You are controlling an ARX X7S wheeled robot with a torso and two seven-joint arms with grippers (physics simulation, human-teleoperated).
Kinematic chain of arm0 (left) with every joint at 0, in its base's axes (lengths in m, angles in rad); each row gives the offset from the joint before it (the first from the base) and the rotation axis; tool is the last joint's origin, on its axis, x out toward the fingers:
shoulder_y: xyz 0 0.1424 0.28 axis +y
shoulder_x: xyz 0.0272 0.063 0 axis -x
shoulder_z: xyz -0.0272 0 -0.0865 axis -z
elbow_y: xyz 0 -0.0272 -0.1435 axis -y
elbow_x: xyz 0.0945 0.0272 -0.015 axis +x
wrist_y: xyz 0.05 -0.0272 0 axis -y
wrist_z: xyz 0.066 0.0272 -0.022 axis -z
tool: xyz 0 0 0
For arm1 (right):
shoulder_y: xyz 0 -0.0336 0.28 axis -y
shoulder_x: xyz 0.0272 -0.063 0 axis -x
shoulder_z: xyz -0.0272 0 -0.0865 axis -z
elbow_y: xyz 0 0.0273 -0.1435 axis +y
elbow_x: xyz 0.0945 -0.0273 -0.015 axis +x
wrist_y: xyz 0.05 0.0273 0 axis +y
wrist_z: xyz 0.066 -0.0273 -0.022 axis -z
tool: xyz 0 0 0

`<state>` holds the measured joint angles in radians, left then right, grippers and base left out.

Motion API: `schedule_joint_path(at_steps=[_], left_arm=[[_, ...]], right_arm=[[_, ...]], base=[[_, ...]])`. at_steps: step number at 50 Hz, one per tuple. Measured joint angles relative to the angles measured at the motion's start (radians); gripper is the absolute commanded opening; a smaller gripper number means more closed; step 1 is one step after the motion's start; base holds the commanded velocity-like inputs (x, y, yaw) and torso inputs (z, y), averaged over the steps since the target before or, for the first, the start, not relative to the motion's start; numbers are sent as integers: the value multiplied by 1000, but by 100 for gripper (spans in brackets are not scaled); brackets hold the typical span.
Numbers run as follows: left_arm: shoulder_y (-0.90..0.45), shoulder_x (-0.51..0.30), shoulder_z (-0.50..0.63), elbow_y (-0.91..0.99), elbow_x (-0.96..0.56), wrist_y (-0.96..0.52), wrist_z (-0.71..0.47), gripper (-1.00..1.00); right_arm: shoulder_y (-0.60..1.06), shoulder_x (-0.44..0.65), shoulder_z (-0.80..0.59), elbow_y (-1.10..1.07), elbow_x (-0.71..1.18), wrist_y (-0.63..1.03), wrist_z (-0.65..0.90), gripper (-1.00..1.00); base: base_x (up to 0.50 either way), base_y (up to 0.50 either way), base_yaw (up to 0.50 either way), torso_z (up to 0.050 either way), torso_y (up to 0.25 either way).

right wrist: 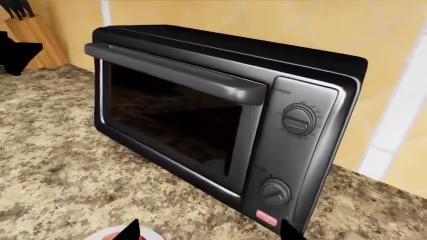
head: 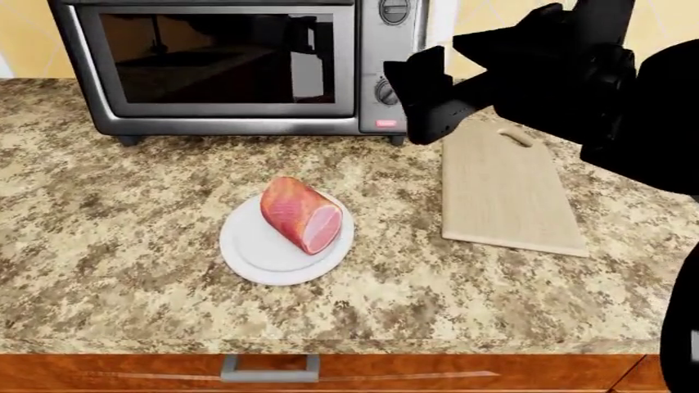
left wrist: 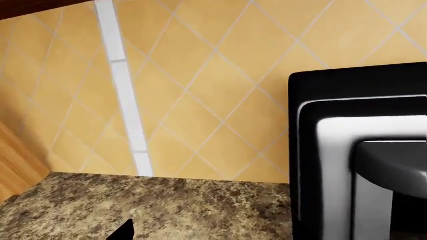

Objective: Pick the pork loin from the plate and place it on the cutting board. Then pick the condiment bottle from the cabinet and place it next to the cutting board.

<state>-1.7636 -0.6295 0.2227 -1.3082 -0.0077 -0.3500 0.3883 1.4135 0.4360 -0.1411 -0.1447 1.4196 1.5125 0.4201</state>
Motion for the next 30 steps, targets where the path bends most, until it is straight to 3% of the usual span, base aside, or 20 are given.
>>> schedule_joint_path(at_steps=[30], left_arm=[[19, -9, -9, 0, 5, 19, 24, 100]], right_arm=[[84, -114, -133, 406, 171, -46, -27, 100]], base=[[0, 0, 0, 0, 0]])
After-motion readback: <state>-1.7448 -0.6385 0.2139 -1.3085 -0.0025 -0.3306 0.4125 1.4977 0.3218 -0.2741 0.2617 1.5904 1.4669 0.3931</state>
